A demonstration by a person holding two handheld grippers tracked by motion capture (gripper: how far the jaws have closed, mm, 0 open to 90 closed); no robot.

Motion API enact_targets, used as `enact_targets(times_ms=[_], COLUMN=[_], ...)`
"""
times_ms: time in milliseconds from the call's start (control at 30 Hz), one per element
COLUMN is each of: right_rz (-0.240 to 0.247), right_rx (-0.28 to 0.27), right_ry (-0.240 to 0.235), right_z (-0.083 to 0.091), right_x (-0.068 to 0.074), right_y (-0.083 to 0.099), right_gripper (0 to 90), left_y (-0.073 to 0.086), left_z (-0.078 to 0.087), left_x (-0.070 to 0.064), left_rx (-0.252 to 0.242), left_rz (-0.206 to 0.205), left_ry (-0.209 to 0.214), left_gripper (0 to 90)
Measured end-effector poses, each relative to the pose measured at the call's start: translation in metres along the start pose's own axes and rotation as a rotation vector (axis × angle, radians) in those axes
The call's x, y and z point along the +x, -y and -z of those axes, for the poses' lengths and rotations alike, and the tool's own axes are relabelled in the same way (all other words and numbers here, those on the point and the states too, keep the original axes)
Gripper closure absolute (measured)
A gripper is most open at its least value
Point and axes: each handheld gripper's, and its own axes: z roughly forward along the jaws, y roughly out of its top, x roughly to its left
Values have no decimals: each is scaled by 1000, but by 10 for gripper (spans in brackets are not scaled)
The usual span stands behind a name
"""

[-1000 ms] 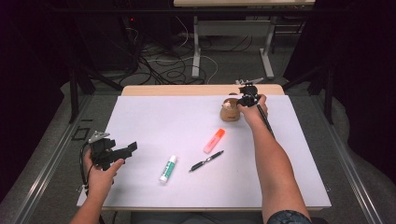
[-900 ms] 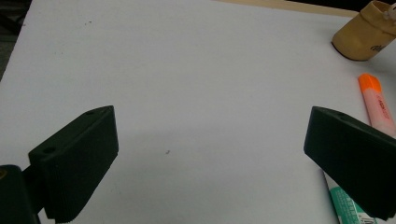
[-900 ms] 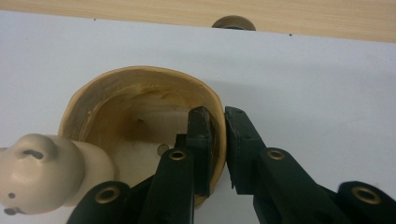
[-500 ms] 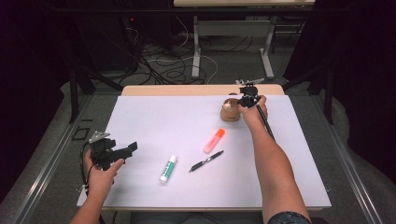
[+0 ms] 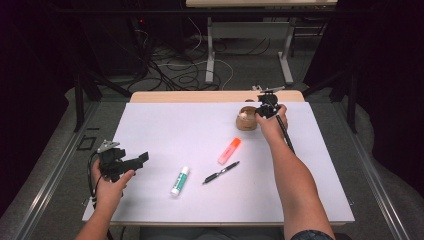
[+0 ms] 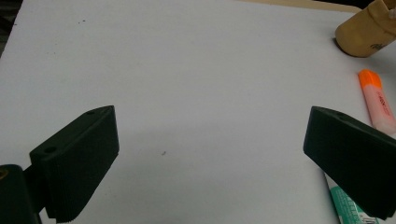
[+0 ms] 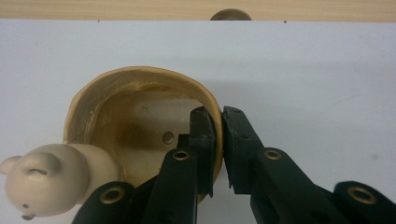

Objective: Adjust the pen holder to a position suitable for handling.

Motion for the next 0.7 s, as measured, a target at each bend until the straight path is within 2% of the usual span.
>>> enact_targets(times_ms=[33, 267, 300, 700], right_rz=[-4, -4, -8, -26], right_rx=[5, 12, 6, 53], right_ry=[-6, 2, -11, -28], right_z=[0, 6, 7, 41], right_x=[1, 3, 3, 5], right_y=[0, 2, 2, 7], right_gripper=[832, 832, 832, 832], left_y=[0, 0, 0, -1], left_z=[-1, -1, -1, -2], left_x=[-1, -1, -2, -4], left_rx=[-8, 3, 3, -6], left_rz=[9, -9, -10, -20], left_ry=[1, 4, 4, 2], left_gripper=[34, 35, 35, 35])
